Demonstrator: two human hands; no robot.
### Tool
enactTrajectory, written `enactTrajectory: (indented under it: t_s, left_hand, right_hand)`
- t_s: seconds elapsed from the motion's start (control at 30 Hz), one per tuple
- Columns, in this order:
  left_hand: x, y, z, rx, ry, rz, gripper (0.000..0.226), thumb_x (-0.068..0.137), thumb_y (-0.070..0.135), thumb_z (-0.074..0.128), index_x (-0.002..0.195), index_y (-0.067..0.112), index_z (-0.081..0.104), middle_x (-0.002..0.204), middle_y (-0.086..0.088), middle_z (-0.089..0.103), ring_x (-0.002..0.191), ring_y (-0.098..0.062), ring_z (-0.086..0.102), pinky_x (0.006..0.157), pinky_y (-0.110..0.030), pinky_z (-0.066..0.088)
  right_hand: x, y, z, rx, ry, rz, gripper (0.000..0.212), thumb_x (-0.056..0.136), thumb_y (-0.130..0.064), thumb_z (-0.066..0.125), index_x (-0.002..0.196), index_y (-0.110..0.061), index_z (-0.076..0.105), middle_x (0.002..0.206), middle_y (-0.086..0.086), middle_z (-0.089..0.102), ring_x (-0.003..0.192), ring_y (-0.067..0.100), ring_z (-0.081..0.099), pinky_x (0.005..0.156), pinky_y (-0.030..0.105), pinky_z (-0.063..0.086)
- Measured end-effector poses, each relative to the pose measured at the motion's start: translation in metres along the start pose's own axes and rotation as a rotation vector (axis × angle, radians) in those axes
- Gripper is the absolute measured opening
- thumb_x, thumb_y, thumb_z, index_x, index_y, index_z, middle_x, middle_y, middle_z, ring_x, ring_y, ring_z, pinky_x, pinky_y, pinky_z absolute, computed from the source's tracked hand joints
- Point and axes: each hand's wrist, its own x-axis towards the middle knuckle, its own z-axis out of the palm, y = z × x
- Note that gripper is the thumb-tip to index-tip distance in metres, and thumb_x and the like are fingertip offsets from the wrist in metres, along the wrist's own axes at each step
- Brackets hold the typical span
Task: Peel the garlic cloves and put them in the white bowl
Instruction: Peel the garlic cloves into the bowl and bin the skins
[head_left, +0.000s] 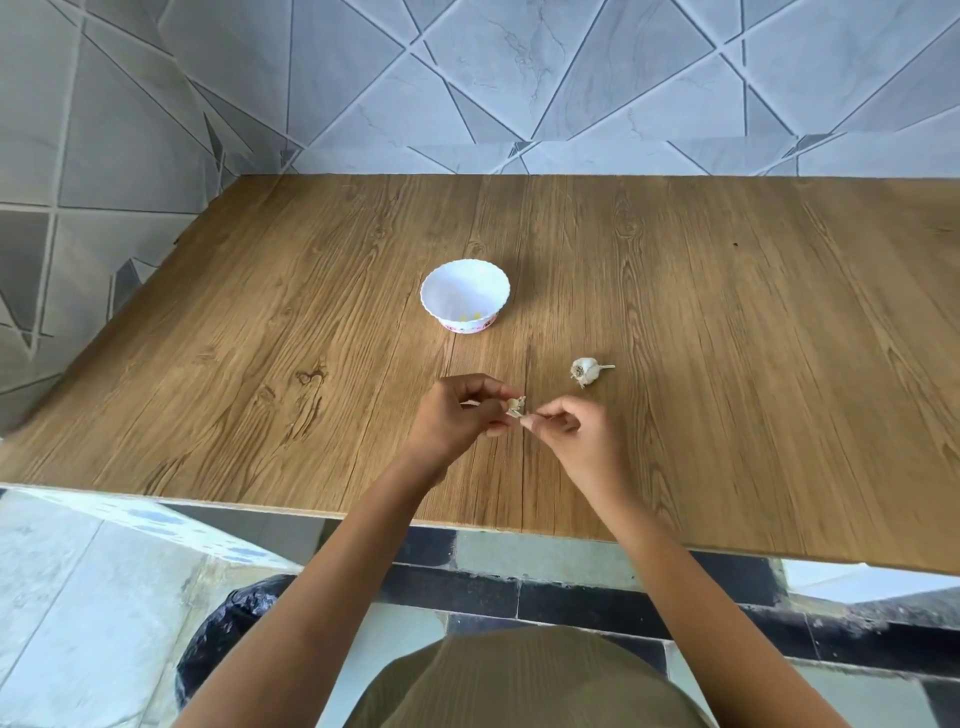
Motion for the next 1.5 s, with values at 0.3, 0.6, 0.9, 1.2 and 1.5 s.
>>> enactTrajectory:
  t_s: [0.3,0.6,0.9,1.2,1.5]
  left_hand:
    - [-0.004,0.007,0.002,0.066,0.057,0.065,0.016,0.083,-0.005,0.064,0.084,0.01,0.071,0.079,-0.009,0.071,0.071,-0.017,0.069,0.068,-0.023,0.055]
    - [-0.006,0.007,0.003,0.218,0.081,0.134,0.014,0.077,0.002,0.073,0.081,0.015,0.073,0.074,0.002,0.071,0.069,-0.011,0.066,0.074,-0.027,0.056]
    - [-0.01,0.007,0.002,0.285,0.05,0.187,0.011,0.077,0.006,0.075,0.085,0.012,0.074,0.075,-0.002,0.072,0.068,-0.011,0.064,0.071,-0.028,0.054]
    - [-0.01,0.008,-0.003,0.034,-0.064,0.044,0.013,0.084,-0.004,0.065,0.091,0.005,0.071,0.074,-0.009,0.069,0.068,-0.013,0.065,0.069,-0.024,0.056]
    - [-0.009,0.008,-0.004,-0.009,-0.07,0.032,0.012,0.084,0.001,0.067,0.095,0.001,0.071,0.077,-0.009,0.069,0.068,-0.01,0.065,0.065,-0.017,0.052]
  right_hand:
    - [0.0,-0.013,0.004,0.215,-0.05,0.052,0.012,0.083,-0.012,0.071,0.095,-0.012,0.072,0.078,-0.006,0.07,0.068,0.005,0.067,0.065,0.022,0.055]
    - [-0.003,-0.018,0.002,0.056,0.024,-0.067,0.013,0.08,-0.009,0.072,0.093,-0.006,0.074,0.076,0.002,0.072,0.061,-0.002,0.059,0.058,0.014,0.051]
    - [0.0,-0.025,-0.004,-0.098,0.008,-0.163,0.017,0.069,-0.019,0.06,0.067,-0.006,0.071,0.053,0.003,0.063,0.048,0.018,0.06,0.046,0.038,0.052]
    - [0.005,-0.021,-0.011,0.09,-0.131,-0.032,0.007,0.077,-0.007,0.071,0.078,-0.013,0.075,0.064,0.0,0.069,0.055,0.015,0.063,0.053,0.028,0.048]
    - [0.006,-0.02,-0.019,0.352,-0.221,0.058,0.016,0.085,-0.006,0.066,0.085,-0.022,0.068,0.074,-0.004,0.069,0.065,0.004,0.066,0.062,0.017,0.053]
